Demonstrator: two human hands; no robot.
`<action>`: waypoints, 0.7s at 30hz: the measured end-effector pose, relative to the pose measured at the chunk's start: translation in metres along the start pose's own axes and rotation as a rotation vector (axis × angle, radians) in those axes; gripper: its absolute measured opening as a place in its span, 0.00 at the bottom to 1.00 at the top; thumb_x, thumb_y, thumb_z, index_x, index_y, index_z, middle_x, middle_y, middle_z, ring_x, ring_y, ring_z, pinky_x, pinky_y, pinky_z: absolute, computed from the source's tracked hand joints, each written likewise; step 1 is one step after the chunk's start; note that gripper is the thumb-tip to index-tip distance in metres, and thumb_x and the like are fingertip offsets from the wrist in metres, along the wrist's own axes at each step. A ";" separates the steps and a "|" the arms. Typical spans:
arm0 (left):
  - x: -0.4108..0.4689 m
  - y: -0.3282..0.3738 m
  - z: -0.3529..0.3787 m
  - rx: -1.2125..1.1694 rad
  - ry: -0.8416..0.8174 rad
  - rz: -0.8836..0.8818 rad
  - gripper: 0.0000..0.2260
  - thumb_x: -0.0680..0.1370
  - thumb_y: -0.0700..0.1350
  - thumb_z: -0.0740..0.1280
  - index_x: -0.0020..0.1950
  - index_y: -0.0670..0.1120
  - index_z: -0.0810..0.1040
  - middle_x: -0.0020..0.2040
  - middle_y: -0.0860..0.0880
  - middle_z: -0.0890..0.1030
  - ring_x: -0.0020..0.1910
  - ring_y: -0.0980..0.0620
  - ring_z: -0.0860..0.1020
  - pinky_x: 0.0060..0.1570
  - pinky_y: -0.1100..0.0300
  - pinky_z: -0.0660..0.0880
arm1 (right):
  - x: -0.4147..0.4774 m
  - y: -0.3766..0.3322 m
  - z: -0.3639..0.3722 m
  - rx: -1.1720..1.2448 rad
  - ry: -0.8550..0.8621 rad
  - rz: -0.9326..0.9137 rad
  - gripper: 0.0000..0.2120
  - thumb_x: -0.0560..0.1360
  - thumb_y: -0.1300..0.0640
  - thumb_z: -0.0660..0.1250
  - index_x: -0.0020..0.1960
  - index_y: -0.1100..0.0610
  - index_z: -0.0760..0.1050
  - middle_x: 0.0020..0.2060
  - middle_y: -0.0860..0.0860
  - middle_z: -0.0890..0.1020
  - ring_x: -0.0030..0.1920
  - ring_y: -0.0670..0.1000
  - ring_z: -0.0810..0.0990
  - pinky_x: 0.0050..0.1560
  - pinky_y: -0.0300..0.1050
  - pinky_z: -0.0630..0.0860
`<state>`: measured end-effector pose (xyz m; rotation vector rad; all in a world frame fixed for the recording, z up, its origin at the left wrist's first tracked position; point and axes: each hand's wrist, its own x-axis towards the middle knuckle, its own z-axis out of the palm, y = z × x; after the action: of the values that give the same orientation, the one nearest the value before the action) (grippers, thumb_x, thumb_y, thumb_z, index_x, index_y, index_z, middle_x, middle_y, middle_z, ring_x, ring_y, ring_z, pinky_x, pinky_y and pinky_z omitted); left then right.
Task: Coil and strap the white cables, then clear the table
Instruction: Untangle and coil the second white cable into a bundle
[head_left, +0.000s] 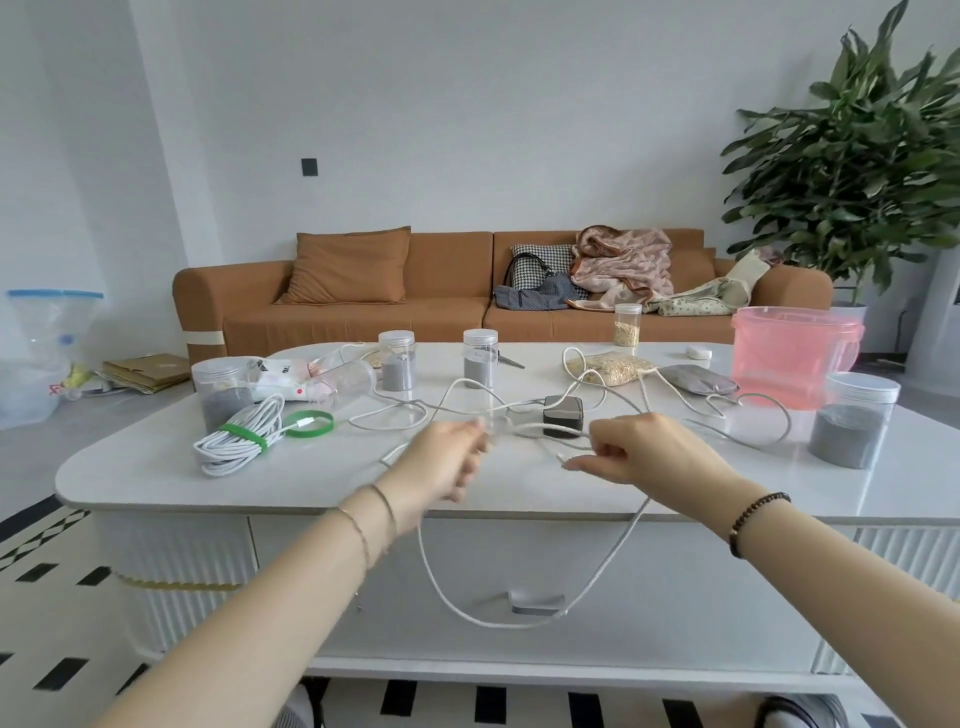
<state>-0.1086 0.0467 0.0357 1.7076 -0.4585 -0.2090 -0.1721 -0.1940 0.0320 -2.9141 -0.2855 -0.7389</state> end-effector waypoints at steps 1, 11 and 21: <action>0.006 0.003 -0.014 -0.197 0.031 -0.078 0.17 0.86 0.45 0.55 0.38 0.47 0.71 0.22 0.56 0.63 0.19 0.59 0.60 0.18 0.69 0.57 | -0.001 0.011 0.002 -0.039 -0.005 0.030 0.26 0.74 0.35 0.65 0.32 0.51 0.58 0.27 0.48 0.68 0.32 0.54 0.66 0.31 0.44 0.62; 0.043 0.018 -0.075 -0.946 0.307 -0.089 0.18 0.86 0.52 0.54 0.38 0.47 0.68 0.24 0.54 0.60 0.21 0.57 0.57 0.22 0.66 0.56 | 0.029 0.056 0.013 0.346 0.006 0.324 0.36 0.73 0.24 0.46 0.43 0.52 0.78 0.35 0.54 0.80 0.36 0.52 0.77 0.39 0.44 0.71; 0.036 -0.008 0.001 -0.492 0.104 0.125 0.18 0.84 0.56 0.58 0.38 0.47 0.63 0.26 0.54 0.65 0.25 0.55 0.65 0.34 0.58 0.63 | 0.121 0.067 0.040 0.034 -0.436 0.344 0.34 0.68 0.39 0.73 0.70 0.49 0.70 0.66 0.46 0.70 0.62 0.52 0.73 0.63 0.51 0.72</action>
<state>-0.0747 0.0321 0.0323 1.1987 -0.3964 -0.1281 -0.0349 -0.2345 0.0505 -2.9442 0.1646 -0.0469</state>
